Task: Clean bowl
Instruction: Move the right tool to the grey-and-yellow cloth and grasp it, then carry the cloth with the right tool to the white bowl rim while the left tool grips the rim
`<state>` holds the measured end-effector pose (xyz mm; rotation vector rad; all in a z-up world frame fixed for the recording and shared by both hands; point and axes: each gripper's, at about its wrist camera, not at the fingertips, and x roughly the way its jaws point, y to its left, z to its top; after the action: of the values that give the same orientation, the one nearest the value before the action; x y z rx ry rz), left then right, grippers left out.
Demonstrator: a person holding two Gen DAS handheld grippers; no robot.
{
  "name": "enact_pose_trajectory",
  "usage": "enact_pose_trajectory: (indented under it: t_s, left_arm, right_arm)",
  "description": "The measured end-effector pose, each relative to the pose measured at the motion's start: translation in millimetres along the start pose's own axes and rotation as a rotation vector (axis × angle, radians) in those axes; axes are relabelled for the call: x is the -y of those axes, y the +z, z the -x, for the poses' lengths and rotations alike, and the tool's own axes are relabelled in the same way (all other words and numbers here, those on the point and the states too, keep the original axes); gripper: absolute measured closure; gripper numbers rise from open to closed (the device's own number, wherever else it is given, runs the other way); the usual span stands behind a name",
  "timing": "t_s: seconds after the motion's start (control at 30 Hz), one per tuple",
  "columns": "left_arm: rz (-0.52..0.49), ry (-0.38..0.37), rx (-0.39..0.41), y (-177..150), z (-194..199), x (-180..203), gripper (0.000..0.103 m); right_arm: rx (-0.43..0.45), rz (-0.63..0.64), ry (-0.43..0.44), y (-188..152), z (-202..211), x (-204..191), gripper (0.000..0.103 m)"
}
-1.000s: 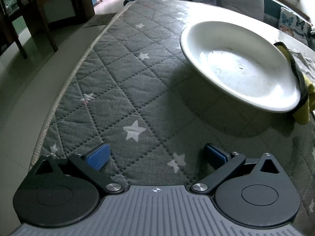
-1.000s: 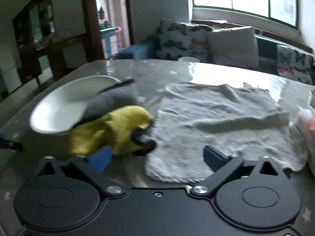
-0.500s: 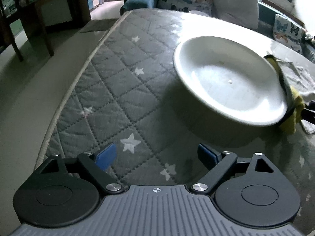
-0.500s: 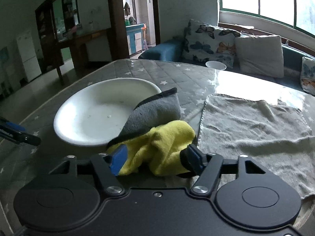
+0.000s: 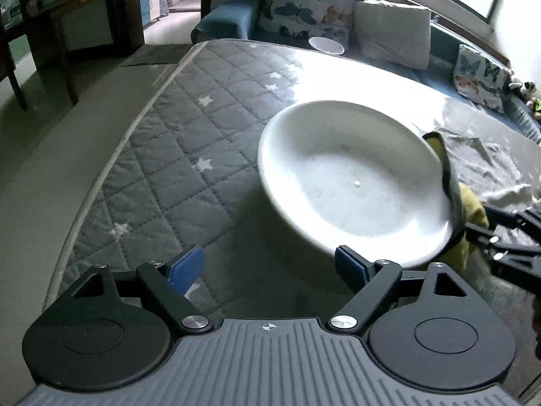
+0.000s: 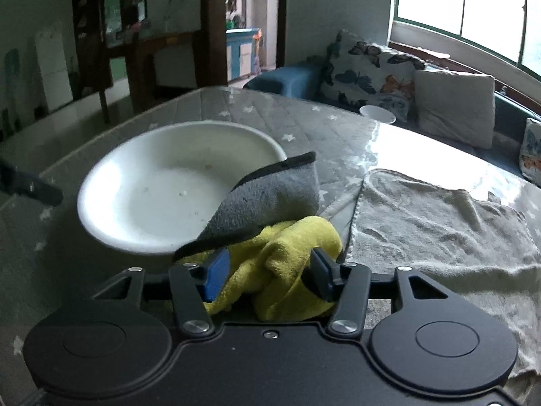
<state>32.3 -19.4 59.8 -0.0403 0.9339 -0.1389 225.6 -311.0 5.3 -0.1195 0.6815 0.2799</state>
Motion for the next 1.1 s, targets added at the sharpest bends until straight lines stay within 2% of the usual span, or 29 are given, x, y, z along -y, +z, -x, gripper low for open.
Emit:
enact_pose_trajectory:
  t_s: [0.17, 0.33, 0.63, 0.7, 0.93, 1.1]
  left_arm:
    - [0.007, 0.002, -0.005, 8, -6, 8, 0.018]
    - [0.028, 0.012, -0.019, 12, -14, 13, 0.018]
    - [0.071, 0.037, -0.051, 18, -32, 12, 0.023]
    - [0.084, 0.040, -0.064, 17, -37, 12, 0.027]
    - [0.130, 0.019, -0.082, 13, -46, 8, 0.037]
    - [0.144, -0.004, -0.085, 12, -47, 11, 0.051]
  right_arm:
    - [-0.019, 0.033, -0.010, 2, -10, -3, 0.047]
    - [-0.015, -0.003, 0.001, -3, -16, 1, 0.048]
    - [0.015, -0.019, 0.010, -7, -9, -3, 0.072]
    - [0.023, -0.031, 0.013, -5, -7, -1, 0.076]
    - [0.051, -0.071, 0.024, 2, 1, 4, 0.079]
    - [0.071, -0.100, 0.032, 6, 7, 7, 0.080]
